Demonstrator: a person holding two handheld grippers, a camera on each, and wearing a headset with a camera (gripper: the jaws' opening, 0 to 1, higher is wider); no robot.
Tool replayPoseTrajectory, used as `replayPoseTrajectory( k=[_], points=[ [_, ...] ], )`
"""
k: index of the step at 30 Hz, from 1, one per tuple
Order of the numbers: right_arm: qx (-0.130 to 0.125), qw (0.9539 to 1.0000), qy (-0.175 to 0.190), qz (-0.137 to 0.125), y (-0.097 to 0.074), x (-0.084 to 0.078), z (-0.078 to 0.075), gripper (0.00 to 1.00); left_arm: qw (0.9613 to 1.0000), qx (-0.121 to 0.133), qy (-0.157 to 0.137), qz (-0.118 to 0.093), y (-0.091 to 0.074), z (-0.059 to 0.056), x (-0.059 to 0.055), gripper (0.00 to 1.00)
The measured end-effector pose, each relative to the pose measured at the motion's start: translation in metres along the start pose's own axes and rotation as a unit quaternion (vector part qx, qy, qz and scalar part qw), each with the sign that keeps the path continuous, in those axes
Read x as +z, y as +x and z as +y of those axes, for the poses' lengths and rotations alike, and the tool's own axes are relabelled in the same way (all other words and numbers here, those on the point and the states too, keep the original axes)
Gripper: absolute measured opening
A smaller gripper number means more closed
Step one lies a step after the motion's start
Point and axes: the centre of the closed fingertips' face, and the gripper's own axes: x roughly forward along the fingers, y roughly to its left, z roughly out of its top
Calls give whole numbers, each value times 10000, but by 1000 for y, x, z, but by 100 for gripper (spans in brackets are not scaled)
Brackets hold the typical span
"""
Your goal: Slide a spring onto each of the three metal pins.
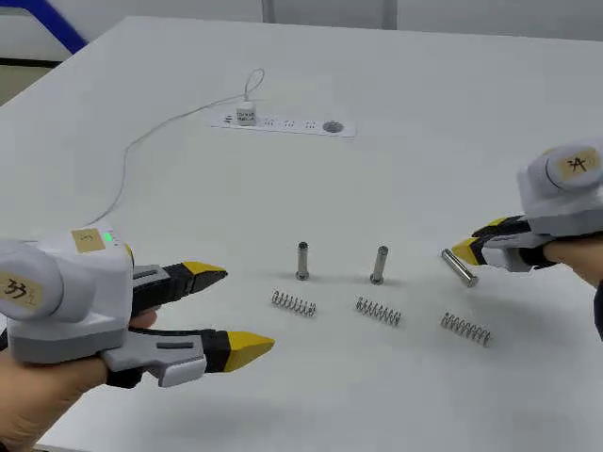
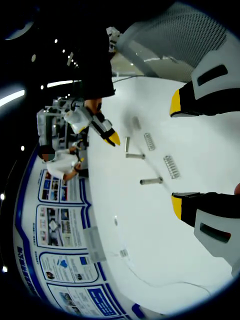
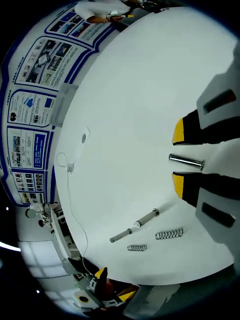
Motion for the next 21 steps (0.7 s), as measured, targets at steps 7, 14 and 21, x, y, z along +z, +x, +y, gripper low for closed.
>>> replayPoseTrajectory(
  k=[7, 14, 21],
  points=[
    [-18, 9997, 29, 245, 14, -4, 1, 18, 10000, 8, -25, 18, 0, 1, -1, 62],
    [0, 9986, 166, 496, 27, -12, 1, 14, 10000, 15, -69, 28, 0, 1, -3, 62],
    [-24, 9977, 247, 637, 33, -17, 1, 14, 9999, 8, -105, 42, 1, 2, -5, 62]
  ],
)
